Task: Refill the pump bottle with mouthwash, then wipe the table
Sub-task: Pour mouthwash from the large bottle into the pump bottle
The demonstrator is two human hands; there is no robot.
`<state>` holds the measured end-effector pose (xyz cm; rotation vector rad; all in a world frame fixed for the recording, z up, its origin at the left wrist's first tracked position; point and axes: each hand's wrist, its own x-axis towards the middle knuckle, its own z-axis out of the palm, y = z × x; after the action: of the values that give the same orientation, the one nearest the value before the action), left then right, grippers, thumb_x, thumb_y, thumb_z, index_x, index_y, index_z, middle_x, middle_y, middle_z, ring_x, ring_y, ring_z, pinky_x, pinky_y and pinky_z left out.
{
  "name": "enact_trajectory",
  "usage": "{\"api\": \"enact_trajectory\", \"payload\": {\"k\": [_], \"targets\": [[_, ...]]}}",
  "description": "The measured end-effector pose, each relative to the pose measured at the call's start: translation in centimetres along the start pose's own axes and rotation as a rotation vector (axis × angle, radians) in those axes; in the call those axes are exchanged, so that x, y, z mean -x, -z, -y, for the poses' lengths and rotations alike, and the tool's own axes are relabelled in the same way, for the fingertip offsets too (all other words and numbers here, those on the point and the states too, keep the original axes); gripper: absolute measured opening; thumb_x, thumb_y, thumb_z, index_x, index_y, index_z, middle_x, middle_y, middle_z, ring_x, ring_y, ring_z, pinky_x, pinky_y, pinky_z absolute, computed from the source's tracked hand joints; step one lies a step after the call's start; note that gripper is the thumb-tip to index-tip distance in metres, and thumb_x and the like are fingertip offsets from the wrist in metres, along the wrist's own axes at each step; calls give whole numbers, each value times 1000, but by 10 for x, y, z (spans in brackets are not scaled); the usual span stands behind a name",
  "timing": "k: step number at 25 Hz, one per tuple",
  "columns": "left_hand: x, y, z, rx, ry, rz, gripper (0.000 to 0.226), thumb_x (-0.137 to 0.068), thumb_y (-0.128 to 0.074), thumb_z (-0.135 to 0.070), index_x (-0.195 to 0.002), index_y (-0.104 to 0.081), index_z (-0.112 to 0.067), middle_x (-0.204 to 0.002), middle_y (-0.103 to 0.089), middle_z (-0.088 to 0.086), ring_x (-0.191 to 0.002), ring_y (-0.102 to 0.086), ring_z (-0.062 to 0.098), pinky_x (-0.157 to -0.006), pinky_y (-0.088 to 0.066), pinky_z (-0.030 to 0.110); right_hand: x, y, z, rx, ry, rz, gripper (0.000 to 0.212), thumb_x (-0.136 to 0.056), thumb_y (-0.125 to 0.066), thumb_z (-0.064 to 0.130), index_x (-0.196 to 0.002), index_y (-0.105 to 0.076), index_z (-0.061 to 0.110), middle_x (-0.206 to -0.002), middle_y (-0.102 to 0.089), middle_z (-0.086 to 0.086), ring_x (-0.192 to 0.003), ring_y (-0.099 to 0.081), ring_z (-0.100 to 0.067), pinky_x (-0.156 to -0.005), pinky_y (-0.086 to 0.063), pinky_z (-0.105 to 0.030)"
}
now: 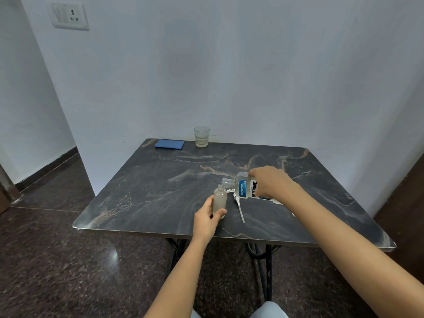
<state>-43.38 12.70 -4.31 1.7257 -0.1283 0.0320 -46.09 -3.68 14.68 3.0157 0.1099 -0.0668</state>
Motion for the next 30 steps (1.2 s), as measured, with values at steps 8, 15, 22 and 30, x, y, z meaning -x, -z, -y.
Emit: {"api": "enact_trajectory", "payload": {"k": [8, 15, 22, 30], "targets": [[-1, 0, 1, -12, 7, 1, 62, -87, -68, -24, -143, -41, -21, -138, -53, -6, -122, -52, 5, -102, -42, 22, -1, -1, 0, 2, 0, -3, 47, -85, -61, 18, -131, -50, 22, -126, -61, -7, -113, -59, -27, -91, -49, -42], [-1, 0, 1, -26, 5, 0, 62, -87, -68, -25, -143, -42, -20, -138, -54, -4, -121, -52, 4, -100, -42, 19, -1, -1, -1, -13, -2, 0, 50, -85, -63, 19, -133, -49, 22, -128, -61, -7, -114, -59, -26, -92, -49, -43], [-2, 0, 2, -25, 11, -1, 62, -87, -68, -25, -143, -41, -22, -138, -54, -4, -121, -53, 4, -100, -42, 20, -1, -1, 0, -13, -1, -5, 49, -85, -61, 17, -132, -50, 22, -128, -61, -7, -114, -59, -26, -93, -49, -43], [0, 0, -3, -46, 25, -6, 63, -88, -67, -24, -144, -39, -20, -140, -52, -2, -122, -50, 5, -103, -41, 23, -3, -3, -1, 1, 2, -19, 49, -85, -61, 17, -133, -49, 22, -128, -60, -6, -114, -58, -26, -94, -48, -43]]}}
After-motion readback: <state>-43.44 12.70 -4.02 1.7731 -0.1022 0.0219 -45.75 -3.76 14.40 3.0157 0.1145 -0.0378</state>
